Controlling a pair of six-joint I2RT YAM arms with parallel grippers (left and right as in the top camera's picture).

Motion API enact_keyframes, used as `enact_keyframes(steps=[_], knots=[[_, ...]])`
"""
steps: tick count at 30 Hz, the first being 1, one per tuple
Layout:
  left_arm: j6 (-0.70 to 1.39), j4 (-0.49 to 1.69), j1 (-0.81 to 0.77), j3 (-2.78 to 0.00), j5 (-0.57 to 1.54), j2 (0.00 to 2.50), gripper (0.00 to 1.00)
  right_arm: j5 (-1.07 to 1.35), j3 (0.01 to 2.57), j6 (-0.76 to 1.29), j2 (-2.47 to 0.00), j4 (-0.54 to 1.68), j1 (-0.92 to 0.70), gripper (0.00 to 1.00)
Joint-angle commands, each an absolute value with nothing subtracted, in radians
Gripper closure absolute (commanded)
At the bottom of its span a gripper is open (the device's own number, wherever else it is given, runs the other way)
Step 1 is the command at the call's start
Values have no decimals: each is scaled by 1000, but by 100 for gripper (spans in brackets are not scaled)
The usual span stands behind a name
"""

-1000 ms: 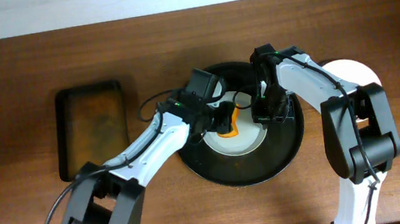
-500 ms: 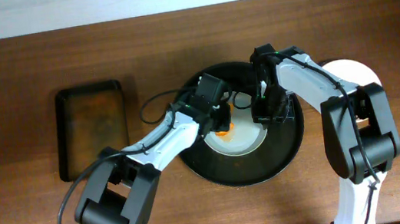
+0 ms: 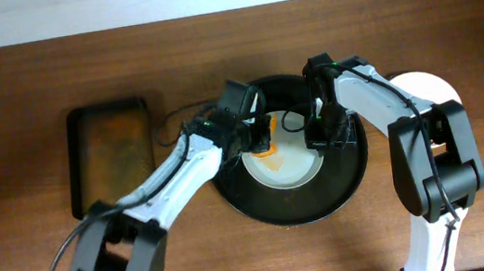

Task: Clean dirty plates on tray and stack at the side
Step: 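Scrub the last plate with the sponge while the right gripper holds it, then carry the last plate with the right gripper onto the right-side stack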

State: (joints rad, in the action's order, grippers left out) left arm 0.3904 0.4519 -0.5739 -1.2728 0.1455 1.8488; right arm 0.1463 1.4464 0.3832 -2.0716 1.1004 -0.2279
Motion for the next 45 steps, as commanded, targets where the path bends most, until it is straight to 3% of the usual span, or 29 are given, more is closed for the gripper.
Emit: enact_keyframes(steps=[1,12,18,22,31,38,45], knots=[[407,453,-627,-1263,198,1818,100,96,1440,372,-2093,1113,-229,96],[459,414,-687,-1253,196,1980,100,96,1440,372,-2093,1116,-229,96],[455,427,-653,-1254,-88,1980,100,96,1440,372,-2093,1127,-229,96],[422,432,-577,-1259,-85,1975,100,96,1440,372,-2093,1127,-229,96],[403,656,-519,-1282,-68,1620,100,-4,1443,376,-2084,1127,-229,96],[403,811,-332,-1281,-68,1520,100,-219,1459,379,-1832,1145,-229,96],[403,817,-287,-1281,-68,1520,100,-412,1459,373,-1590,1187,-249,96]])
